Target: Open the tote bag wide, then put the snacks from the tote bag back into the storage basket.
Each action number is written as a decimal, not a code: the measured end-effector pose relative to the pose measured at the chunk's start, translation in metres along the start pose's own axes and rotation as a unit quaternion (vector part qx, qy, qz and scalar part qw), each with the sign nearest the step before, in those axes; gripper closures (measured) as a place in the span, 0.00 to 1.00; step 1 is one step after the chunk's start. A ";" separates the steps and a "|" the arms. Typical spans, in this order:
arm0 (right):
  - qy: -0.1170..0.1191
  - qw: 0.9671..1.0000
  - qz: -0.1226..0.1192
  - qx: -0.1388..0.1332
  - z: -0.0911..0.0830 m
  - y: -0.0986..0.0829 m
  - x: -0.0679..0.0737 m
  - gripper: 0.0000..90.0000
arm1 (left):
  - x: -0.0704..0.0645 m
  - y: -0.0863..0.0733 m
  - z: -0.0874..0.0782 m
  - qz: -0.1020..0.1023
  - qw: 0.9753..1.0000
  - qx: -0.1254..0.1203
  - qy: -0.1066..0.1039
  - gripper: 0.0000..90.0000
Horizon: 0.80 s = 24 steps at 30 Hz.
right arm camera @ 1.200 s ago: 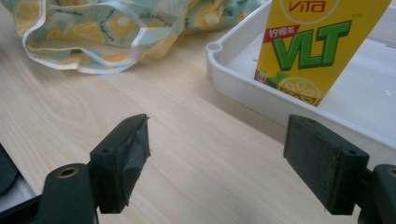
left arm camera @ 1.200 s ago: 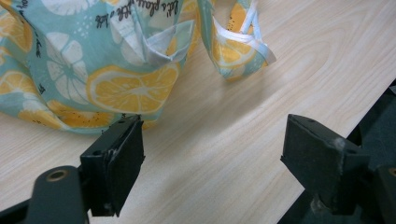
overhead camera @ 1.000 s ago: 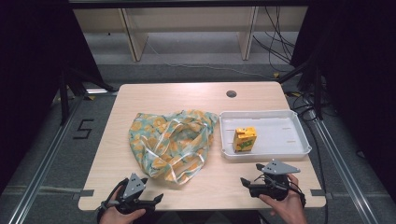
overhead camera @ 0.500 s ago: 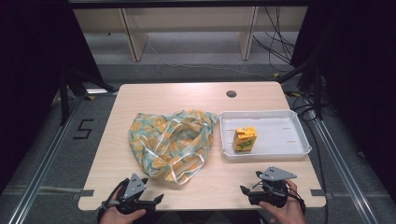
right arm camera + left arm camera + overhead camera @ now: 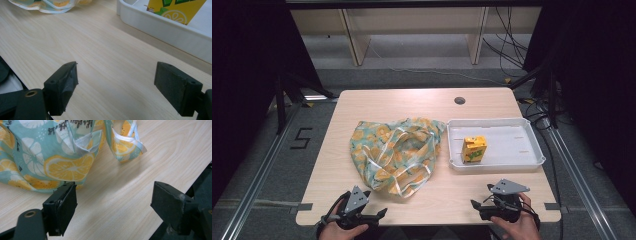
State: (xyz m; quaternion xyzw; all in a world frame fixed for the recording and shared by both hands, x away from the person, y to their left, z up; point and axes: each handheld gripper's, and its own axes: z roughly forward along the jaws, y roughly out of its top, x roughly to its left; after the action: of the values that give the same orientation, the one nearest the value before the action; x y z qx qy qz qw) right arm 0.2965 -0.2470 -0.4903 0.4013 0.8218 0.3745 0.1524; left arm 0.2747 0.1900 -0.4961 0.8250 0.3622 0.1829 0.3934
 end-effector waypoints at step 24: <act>0.003 1.000 0.006 -0.007 -0.010 -0.011 0.006 0.22 | 0.002 0.001 0.001 0.016 1.000 0.015 0.002 0.22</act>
State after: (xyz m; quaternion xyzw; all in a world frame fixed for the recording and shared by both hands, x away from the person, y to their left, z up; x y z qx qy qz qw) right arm 0.2814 -0.2515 -0.4912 0.4041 0.8172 0.3822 0.1508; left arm 0.2768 0.1906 -0.4955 0.8360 0.3527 0.1856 0.3771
